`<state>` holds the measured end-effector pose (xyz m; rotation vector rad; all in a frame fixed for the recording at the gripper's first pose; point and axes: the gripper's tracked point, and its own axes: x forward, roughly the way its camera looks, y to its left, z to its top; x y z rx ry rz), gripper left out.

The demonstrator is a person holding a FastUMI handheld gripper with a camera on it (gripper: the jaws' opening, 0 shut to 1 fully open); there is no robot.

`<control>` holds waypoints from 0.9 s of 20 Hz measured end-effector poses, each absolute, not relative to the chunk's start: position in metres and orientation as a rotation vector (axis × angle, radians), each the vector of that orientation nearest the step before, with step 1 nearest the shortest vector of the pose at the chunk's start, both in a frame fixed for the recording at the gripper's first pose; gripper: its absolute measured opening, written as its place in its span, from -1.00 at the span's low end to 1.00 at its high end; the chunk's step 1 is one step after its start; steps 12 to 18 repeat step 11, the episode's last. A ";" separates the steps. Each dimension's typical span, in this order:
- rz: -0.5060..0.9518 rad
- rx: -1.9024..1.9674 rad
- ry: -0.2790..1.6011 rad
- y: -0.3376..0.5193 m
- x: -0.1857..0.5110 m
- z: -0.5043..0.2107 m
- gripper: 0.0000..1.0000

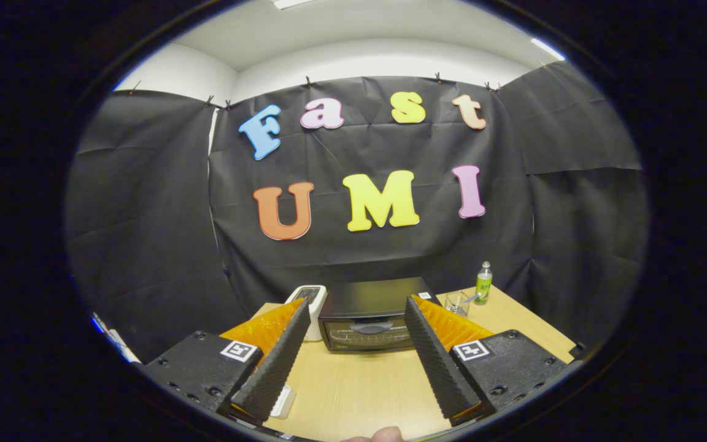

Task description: Open the toaster oven, put the food inside, and close the toaster oven door.

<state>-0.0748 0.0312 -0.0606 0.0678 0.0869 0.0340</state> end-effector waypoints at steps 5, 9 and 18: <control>0.030 0.053 0.092 0.033 -0.075 -0.063 1.00; 0.031 0.053 0.100 0.036 -0.075 -0.065 1.00; 0.033 0.049 0.103 0.037 -0.076 -0.065 1.00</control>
